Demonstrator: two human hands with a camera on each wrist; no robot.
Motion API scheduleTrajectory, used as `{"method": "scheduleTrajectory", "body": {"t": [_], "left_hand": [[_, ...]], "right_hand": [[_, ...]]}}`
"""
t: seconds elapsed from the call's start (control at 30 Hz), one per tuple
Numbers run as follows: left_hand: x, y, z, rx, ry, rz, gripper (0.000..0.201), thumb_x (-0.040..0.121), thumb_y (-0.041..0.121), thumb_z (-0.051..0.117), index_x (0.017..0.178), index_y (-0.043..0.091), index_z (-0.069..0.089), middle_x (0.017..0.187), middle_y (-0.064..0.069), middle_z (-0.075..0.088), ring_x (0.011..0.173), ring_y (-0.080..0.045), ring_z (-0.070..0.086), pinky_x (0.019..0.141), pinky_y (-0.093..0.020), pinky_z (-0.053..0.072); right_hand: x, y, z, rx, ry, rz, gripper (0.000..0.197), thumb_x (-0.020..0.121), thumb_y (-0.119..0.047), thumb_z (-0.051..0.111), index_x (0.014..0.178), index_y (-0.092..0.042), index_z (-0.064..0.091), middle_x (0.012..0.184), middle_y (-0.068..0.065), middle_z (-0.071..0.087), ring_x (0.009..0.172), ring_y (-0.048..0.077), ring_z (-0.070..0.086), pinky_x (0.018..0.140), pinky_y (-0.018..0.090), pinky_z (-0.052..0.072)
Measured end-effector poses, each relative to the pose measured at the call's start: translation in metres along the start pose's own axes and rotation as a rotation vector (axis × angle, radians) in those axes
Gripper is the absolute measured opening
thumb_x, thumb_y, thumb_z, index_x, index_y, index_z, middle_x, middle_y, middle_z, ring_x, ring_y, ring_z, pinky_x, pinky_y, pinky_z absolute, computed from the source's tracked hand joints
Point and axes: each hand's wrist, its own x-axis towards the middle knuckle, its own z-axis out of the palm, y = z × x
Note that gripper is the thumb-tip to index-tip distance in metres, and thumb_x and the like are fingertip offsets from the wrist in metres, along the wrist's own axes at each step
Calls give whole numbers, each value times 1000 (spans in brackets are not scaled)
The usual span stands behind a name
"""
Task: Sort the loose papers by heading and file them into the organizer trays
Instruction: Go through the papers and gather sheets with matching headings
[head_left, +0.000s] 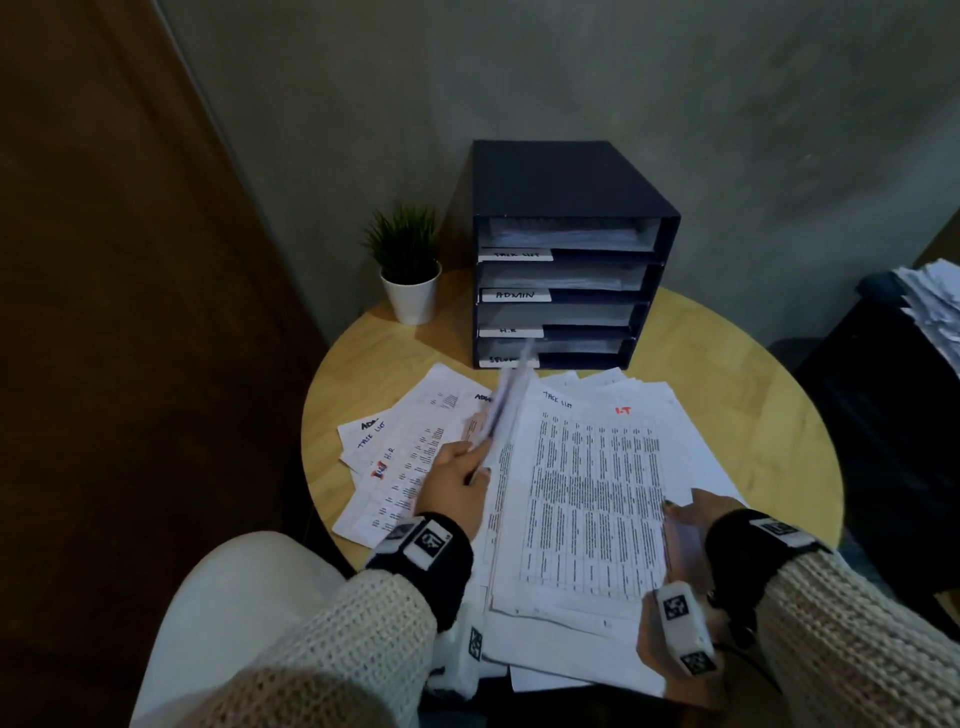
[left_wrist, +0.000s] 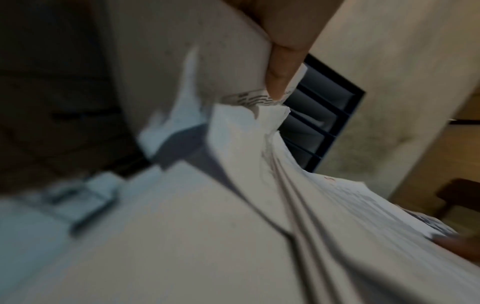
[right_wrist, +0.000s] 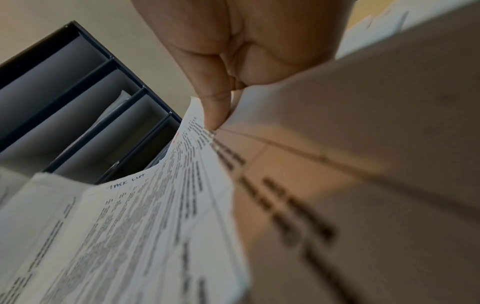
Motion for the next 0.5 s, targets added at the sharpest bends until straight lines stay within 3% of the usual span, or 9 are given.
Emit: {"method": "scheduleTrajectory", "body": {"t": [0.07, 0.17, 0.23, 0.27, 0.33, 0.4, 0.5], "left_hand": [[-10, 8, 8, -30, -59, 104, 47, 95, 2, 43, 127, 34, 56, 118, 10, 46, 84, -6, 52, 66, 7, 35], [-23, 18, 15, 60, -142, 227, 67, 95, 2, 40, 133, 57, 30, 114, 20, 43, 98, -3, 50, 80, 1, 36], [-29, 23, 20, 51, -183, 245, 70, 95, 20, 49, 143, 52, 9, 117, 18, 47, 104, -5, 51, 90, -16, 41], [-30, 27, 21, -28, -172, 211, 69, 95, 28, 51, 146, 47, 8, 118, 14, 51, 105, -7, 52, 90, -20, 42], [-27, 35, 20, -208, -79, 35, 49, 97, 36, 45, 144, 27, 33, 110, 7, 54, 102, -12, 52, 81, -20, 39], [-16, 34, 18, -216, 60, -108, 36, 98, 37, 39, 120, 16, 59, 101, 3, 51, 100, -16, 50, 82, -21, 37], [-1, 21, 8, 61, 193, -269, 27, 96, 30, 43, 101, 26, 70, 121, -8, 44, 115, -27, 44, 100, -27, 35]], "right_hand": [[1, 0, 0, 1, -2, 0, 67, 100, -44, 35, 150, -3, 17, 157, 12, 21, 143, 25, 29, 110, 25, 29], [1, 1, 1, 11, 5, 4, 67, 100, -44, 35, 150, -3, 17, 157, 11, 21, 143, 24, 28, 110, 25, 29], [1, 1, 1, 11, 7, 6, 67, 100, -43, 36, 150, -3, 17, 157, 11, 21, 143, 24, 28, 110, 25, 29], [1, 1, 1, 8, 7, 5, 67, 100, -43, 36, 150, -3, 17, 157, 11, 21, 143, 24, 28, 110, 25, 29], [0, 1, 1, 1, 4, 4, 67, 100, -43, 36, 150, -3, 17, 157, 11, 21, 143, 24, 28, 110, 25, 29], [0, 1, 2, -5, 3, 2, 67, 100, -44, 36, 150, -4, 17, 157, 11, 21, 143, 24, 28, 111, 26, 28], [1, 2, 3, -22, 1, -6, 67, 100, -44, 37, 150, -3, 17, 157, 11, 21, 143, 25, 28, 111, 26, 28]]}}
